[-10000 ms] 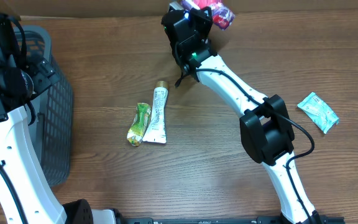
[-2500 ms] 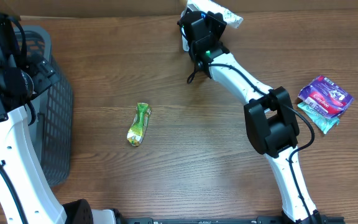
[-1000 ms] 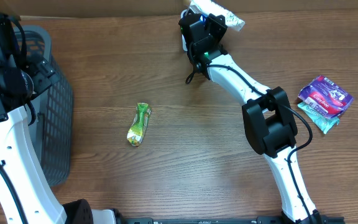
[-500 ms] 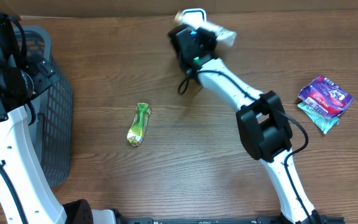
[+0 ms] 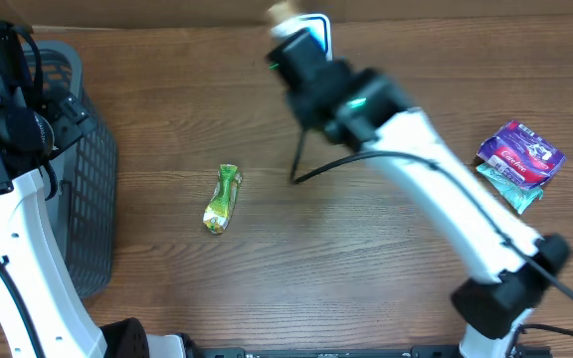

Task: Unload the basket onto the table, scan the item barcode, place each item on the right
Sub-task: 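Carry the white tube to the table's right side and release it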

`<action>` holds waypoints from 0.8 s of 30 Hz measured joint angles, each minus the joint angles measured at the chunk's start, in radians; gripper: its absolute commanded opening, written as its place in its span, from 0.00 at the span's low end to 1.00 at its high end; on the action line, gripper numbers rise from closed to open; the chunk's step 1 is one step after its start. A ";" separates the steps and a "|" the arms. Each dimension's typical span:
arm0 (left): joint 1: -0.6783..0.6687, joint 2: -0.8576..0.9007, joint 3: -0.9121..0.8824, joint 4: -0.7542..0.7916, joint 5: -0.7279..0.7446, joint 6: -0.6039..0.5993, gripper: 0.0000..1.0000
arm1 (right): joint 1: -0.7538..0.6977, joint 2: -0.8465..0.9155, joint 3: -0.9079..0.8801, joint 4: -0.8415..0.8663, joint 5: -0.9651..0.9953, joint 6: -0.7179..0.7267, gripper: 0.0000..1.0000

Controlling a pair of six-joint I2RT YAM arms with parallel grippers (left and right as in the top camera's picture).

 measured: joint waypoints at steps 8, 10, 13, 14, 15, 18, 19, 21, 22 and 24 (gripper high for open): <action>0.000 0.000 0.000 0.000 0.000 0.000 0.99 | -0.388 0.074 -0.214 0.006 -0.137 0.454 0.04; 0.000 0.000 0.000 0.000 0.000 0.000 1.00 | -0.462 0.089 -0.302 0.087 -0.182 0.495 0.04; 0.000 0.000 0.000 0.000 0.000 0.000 1.00 | -0.547 0.093 -0.409 0.207 -0.238 0.534 0.04; 0.000 0.000 0.000 0.000 0.000 0.000 1.00 | -0.575 0.093 -0.439 0.246 -0.253 0.549 0.04; 0.000 0.000 0.000 0.000 0.000 0.000 0.99 | -0.601 0.093 -0.469 0.282 -0.265 0.564 0.04; 0.000 0.000 0.000 0.000 0.000 0.000 1.00 | -0.654 0.093 -0.521 0.327 -0.281 0.605 0.04; 0.000 0.000 0.000 0.000 0.000 0.000 1.00 | -0.673 0.093 -0.540 0.334 -0.286 0.616 0.04; 0.000 0.000 0.000 0.000 0.000 0.000 1.00 | -0.706 0.093 -0.569 0.330 -0.292 0.634 0.04; 0.000 0.000 0.000 0.000 0.000 0.000 0.99 | -0.719 0.093 -0.575 0.323 -0.293 0.639 0.04; 0.000 0.000 0.000 0.000 0.000 0.000 1.00 | -0.747 0.093 -0.579 0.315 -0.294 0.644 0.04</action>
